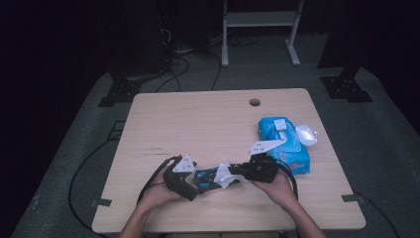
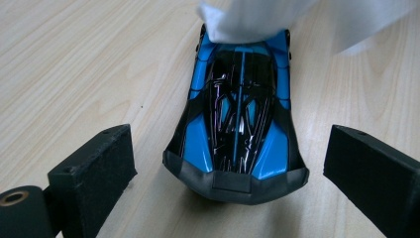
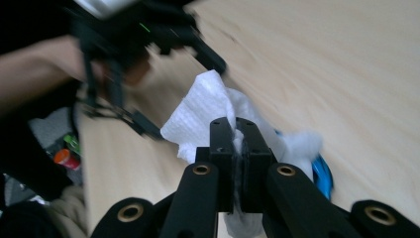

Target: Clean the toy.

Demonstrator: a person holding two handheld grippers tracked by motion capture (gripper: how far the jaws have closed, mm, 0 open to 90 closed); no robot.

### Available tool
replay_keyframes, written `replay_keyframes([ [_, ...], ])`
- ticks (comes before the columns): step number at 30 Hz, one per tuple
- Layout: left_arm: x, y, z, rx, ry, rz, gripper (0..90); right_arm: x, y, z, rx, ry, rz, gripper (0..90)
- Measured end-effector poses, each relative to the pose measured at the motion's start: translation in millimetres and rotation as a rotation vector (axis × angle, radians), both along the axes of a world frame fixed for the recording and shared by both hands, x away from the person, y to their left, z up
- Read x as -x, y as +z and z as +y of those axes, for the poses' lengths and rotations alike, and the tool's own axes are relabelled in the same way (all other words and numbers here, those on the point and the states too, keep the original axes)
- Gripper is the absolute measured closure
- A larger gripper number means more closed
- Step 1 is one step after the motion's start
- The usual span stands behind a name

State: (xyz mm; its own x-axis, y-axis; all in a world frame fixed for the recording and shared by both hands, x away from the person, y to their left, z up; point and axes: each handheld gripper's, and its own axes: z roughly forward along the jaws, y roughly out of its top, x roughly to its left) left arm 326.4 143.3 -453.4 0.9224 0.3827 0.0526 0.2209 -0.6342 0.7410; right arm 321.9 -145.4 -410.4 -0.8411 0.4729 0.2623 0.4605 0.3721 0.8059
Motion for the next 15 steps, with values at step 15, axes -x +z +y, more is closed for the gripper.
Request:
replay_keyframes([
  [15, -0.3, -2.2, -1.6, -0.011, -0.013, 0.019, 8.0, -16.4, -35.8, 15.5, 0.158, -0.076, -0.006, 59.4],
])
